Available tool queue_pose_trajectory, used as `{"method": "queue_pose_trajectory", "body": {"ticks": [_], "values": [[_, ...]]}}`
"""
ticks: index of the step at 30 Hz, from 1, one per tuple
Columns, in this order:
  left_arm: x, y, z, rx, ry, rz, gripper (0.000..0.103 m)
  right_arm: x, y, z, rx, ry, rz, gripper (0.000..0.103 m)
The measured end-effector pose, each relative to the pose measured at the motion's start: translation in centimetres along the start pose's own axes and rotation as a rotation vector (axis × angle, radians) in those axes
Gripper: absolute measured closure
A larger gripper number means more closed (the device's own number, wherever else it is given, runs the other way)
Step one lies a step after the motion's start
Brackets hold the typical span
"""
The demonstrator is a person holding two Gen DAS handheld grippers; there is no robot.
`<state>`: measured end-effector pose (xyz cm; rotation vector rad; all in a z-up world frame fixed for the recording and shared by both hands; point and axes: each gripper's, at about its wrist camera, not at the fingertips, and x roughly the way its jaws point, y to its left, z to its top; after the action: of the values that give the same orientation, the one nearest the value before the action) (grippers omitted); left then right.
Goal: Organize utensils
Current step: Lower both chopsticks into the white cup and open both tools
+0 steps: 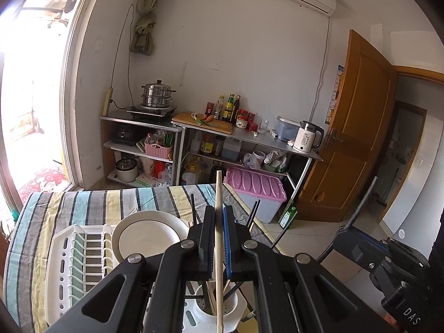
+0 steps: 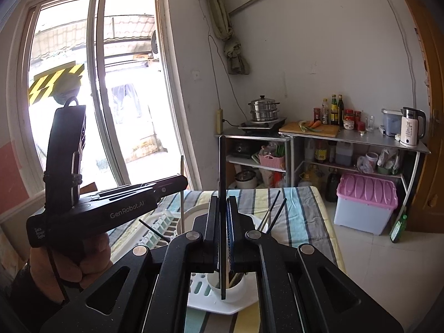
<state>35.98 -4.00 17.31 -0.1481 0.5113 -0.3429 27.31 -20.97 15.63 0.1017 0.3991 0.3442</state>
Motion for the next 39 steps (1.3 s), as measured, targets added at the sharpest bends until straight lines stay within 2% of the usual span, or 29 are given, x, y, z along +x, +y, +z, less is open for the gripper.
{"method": "queue_pose_trajectory", "body": {"ticks": [10, 18, 23, 30, 39], "values": [[4.5, 0.9, -0.5, 0.005, -0.006, 0.009, 0.098, 3.1, -0.9, 0.0, 0.022, 0.018, -0.001, 0.098], [6.6, 1.1, -2.4, 0.028, 0.002, 0.028, 0.098, 5.2, -1.8, -1.8, 0.043, 0.071, -0.003, 0.098], [7.8, 1.5, -4.0, 0.030, 0.035, 0.045, 0.098, 6.1, -2.5, -3.0, 0.060, 0.108, -0.010, 0.098], [8.6, 1.9, -5.6, 0.026, 0.076, 0.057, 0.097, 6.5, -3.1, -3.6, 0.071, 0.131, -0.024, 0.098], [8.1, 1.7, -5.9, 0.026, 0.091, 0.059, 0.097, 6.3, -3.1, -3.3, 0.057, 0.153, -0.044, 0.096]]}}
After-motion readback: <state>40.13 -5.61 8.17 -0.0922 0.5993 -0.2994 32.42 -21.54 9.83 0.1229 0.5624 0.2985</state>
